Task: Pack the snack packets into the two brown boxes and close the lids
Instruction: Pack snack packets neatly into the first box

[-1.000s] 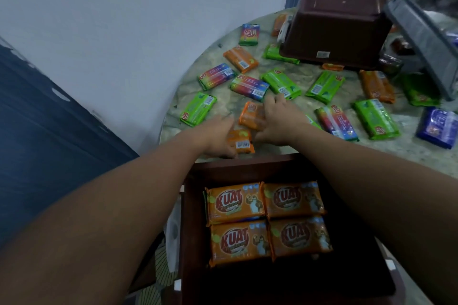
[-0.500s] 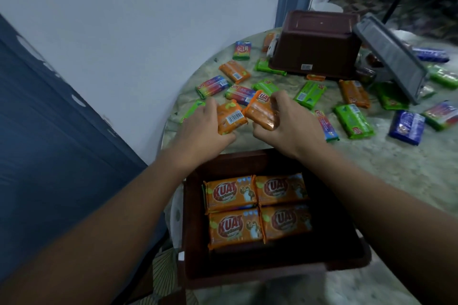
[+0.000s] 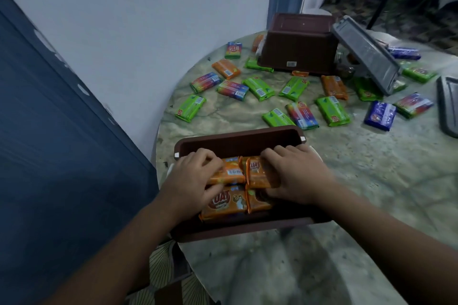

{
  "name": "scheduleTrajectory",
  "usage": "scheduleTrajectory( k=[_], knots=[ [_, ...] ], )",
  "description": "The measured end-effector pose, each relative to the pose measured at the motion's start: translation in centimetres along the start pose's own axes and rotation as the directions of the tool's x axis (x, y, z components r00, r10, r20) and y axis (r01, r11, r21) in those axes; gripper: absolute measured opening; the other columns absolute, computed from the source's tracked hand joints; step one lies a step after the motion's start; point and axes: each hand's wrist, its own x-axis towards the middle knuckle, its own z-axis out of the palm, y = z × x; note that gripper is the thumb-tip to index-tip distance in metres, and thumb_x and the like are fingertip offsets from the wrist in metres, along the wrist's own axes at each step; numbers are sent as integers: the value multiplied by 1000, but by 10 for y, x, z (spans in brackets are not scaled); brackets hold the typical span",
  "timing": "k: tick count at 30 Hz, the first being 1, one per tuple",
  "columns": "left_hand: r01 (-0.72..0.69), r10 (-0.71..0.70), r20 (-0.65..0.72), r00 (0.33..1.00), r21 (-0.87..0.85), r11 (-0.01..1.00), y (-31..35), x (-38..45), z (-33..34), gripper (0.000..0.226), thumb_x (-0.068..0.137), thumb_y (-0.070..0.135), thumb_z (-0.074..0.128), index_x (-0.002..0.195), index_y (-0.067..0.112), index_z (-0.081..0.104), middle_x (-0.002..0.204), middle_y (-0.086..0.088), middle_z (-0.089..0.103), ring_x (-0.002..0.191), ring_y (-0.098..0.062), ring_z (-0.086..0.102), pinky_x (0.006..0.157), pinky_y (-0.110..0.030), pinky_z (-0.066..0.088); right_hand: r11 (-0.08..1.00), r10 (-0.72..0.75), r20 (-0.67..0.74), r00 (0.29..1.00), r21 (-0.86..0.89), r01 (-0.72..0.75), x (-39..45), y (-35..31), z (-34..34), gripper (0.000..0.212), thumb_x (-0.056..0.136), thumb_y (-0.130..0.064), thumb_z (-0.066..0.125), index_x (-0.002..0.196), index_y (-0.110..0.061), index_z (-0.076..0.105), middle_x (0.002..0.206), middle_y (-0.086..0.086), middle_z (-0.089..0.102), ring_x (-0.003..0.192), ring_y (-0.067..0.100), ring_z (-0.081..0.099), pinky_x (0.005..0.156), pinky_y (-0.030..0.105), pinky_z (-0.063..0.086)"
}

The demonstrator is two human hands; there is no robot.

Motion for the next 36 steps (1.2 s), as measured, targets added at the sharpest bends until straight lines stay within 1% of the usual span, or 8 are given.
scheduleTrajectory(
  k=[3, 8, 11, 15, 19, 23, 27, 36],
  knots=[
    [-13, 12, -33, 999, -39, 999, -1, 2, 2, 44, 97, 59, 46, 119, 27, 66, 109, 13, 66, 99, -9, 60, 102, -40, 44, 999, -30, 38, 999, -28, 31, 2, 1, 0, 80, 71, -80, 57, 135, -34, 43, 118, -6, 54, 107, 20, 59, 96, 40, 39],
    [170, -171, 101, 980, 24, 985, 4, 3, -3, 59, 91, 78, 27, 128, 46, 59, 93, 9, 70, 93, -18, 58, 75, -33, 43, 996, -73, 78, 994, -46, 77, 4, -1, -1, 81, 71, -81, 58, 135, -34, 45, 122, -6, 54, 111, 20, 58, 97, 41, 37],
    [191, -208, 195, 959, 102, 976, 6, 9, -5, 59, 93, 78, 25, 134, 50, 57, 99, 8, 71, 100, -21, 58, 78, -34, 42, 994, -87, 100, 991, -60, 93, 3, -1, 0, 80, 71, -79, 60, 134, -33, 47, 123, -5, 54, 112, 21, 58, 96, 41, 39],
    [103, -160, 297, 941, 199, 975, 10, 12, -6, 53, 98, 73, 27, 131, 49, 60, 101, 9, 73, 101, -22, 57, 92, -34, 40, 993, -91, 120, 989, -71, 100, 4, -2, -2, 83, 70, -79, 62, 137, -33, 47, 124, -5, 52, 113, 20, 59, 98, 42, 38],
    [40, -103, 288, 952, 219, 975, 11, 12, -7, 52, 98, 72, 32, 134, 45, 59, 113, 12, 71, 105, -16, 58, 100, -31, 35, 993, -87, 134, 987, -71, 98, 4, -3, -3, 84, 70, -77, 63, 138, -31, 48, 126, -5, 53, 114, 20, 58, 99, 41, 36],
    [-39, -41, 297, 954, 258, 965, 11, 7, -6, 91, 74, 87, 53, 148, 37, 37, 123, 12, 53, 114, -14, 50, 109, -34, 31, 993, -79, 137, 987, -73, 90, 5, -4, -4, 84, 69, -78, 63, 136, -30, 49, 123, -5, 53, 112, 19, 58, 97, 41, 36],
    [-150, 35, 314, 949, 352, 924, 10, 8, -1, 88, 73, 77, 67, 142, 32, 35, 120, 6, 48, 108, -17, 46, 100, -37, 39, 993, -79, 142, 987, -72, 89, 6, -4, -3, 85, 69, -78, 63, 137, -30, 49, 124, -5, 54, 113, 19, 58, 97, 41, 37],
    [-182, 81, 370, 925, 246, 952, 14, 5, -3, 74, 69, 75, 59, 128, 31, 49, 115, 9, 53, 105, -14, 51, 92, -35, 42, 990, -91, 118, 989, -96, 103, 5, -3, -1, 83, 67, -77, 65, 133, -29, 50, 120, -4, 55, 109, 20, 60, 94, 40, 39]
  ],
)
